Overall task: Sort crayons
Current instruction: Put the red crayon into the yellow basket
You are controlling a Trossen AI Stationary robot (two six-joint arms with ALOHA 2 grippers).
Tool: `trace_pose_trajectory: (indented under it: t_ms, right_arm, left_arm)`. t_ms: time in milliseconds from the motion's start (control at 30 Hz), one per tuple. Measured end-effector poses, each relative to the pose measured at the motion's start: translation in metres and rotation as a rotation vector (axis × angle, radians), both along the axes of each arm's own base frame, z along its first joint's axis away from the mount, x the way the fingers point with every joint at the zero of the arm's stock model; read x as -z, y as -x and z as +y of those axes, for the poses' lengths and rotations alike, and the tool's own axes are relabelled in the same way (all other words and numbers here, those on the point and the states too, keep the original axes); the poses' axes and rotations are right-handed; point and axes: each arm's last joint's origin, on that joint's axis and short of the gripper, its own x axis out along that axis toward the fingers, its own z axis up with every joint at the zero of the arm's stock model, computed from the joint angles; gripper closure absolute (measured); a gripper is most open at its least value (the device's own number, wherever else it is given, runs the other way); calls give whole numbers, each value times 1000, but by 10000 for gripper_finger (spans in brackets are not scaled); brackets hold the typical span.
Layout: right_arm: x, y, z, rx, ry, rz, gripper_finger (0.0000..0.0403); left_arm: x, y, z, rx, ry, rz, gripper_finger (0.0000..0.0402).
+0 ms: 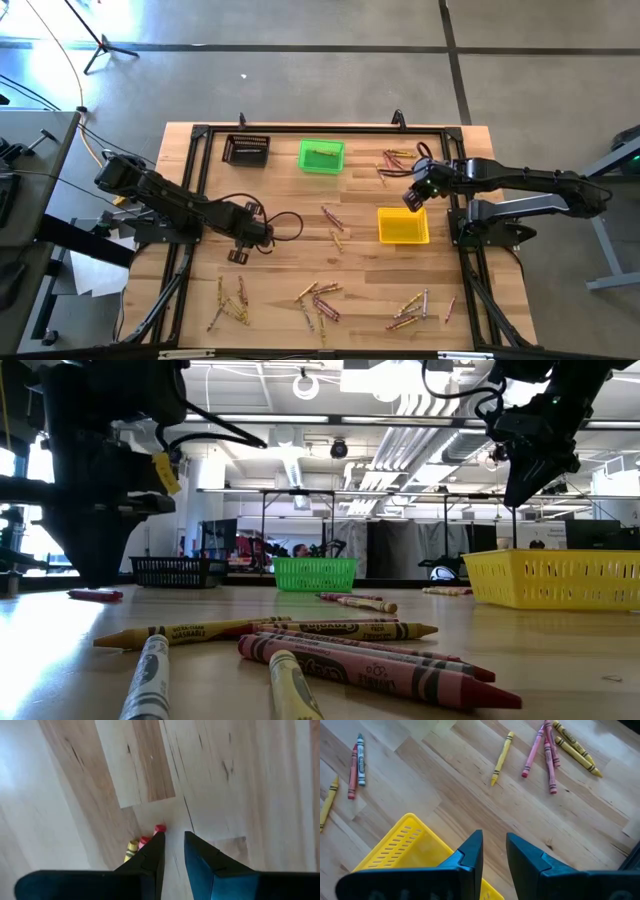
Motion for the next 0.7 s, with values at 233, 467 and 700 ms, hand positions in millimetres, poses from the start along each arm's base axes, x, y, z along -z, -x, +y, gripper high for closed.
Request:
trace_pose_trajectory:
  t_ms: [233, 467, 700]
  right_arm:
    - [0, 1, -2, 40, -11, -10, 331]
    - [0, 0, -2, 41, -22, -14, 331]
    - [0, 0, -2, 43, -22, -14, 331]
  left_arm:
    - [5, 3, 1, -1, -7, 1, 344]
    - [4, 0, 0, 31, -11, -20, 343]
    - [4, -1, 7, 20, -14, -22, 343]
